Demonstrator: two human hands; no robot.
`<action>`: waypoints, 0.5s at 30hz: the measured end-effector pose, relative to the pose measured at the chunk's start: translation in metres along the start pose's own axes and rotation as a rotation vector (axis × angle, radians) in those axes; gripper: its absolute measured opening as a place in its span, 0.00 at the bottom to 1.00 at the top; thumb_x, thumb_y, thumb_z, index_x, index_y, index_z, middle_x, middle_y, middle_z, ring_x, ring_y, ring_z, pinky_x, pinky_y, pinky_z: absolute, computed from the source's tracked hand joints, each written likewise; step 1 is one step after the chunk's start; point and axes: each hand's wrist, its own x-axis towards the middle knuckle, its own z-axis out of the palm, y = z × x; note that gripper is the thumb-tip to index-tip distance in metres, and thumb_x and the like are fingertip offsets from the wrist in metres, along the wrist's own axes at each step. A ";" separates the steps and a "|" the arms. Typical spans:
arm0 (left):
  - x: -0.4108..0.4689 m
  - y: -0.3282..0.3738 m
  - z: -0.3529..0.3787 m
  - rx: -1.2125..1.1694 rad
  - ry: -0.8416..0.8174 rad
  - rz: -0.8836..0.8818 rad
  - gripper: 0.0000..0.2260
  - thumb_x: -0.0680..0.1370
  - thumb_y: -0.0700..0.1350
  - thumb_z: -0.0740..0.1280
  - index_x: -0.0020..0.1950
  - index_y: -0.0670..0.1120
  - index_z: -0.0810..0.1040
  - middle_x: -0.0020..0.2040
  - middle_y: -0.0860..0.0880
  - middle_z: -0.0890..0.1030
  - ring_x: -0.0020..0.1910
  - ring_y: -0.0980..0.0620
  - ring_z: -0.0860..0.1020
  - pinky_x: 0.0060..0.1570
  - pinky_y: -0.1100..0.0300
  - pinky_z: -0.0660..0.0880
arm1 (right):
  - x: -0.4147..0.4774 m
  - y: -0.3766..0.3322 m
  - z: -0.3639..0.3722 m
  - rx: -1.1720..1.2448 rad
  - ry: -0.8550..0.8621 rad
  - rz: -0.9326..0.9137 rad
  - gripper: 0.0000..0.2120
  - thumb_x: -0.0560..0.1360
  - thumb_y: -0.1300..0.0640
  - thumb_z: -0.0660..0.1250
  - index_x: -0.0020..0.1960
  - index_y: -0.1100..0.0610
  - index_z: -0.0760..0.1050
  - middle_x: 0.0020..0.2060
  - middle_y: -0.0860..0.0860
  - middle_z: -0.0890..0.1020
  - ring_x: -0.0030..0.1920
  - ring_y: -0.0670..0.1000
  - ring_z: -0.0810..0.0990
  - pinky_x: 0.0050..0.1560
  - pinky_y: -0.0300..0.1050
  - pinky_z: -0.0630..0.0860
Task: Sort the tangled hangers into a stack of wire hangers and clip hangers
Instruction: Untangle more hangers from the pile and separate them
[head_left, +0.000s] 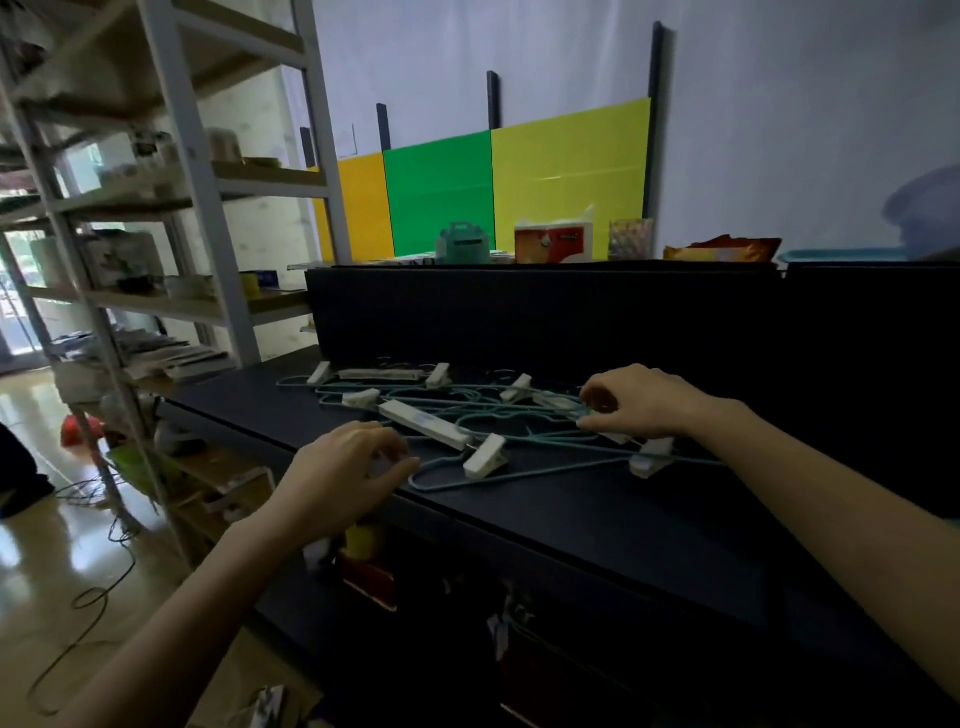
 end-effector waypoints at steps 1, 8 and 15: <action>0.011 -0.010 0.003 0.007 0.004 0.011 0.11 0.76 0.56 0.61 0.53 0.52 0.77 0.46 0.58 0.74 0.47 0.59 0.71 0.45 0.62 0.72 | 0.008 0.000 0.001 -0.019 -0.006 0.011 0.25 0.74 0.40 0.62 0.65 0.53 0.69 0.59 0.50 0.77 0.56 0.52 0.76 0.57 0.50 0.76; 0.068 -0.061 0.033 -0.063 0.007 0.038 0.13 0.76 0.55 0.62 0.57 0.51 0.76 0.50 0.56 0.74 0.51 0.56 0.73 0.47 0.59 0.73 | 0.039 0.005 0.004 -0.093 -0.022 0.093 0.24 0.72 0.36 0.61 0.62 0.49 0.71 0.57 0.48 0.78 0.54 0.50 0.77 0.54 0.48 0.77; 0.133 -0.094 0.059 -0.183 -0.203 0.055 0.25 0.76 0.58 0.61 0.70 0.51 0.65 0.70 0.51 0.67 0.67 0.51 0.67 0.62 0.58 0.66 | 0.037 0.013 0.014 -0.030 -0.070 0.187 0.36 0.65 0.28 0.58 0.65 0.47 0.70 0.60 0.44 0.76 0.57 0.45 0.76 0.58 0.45 0.75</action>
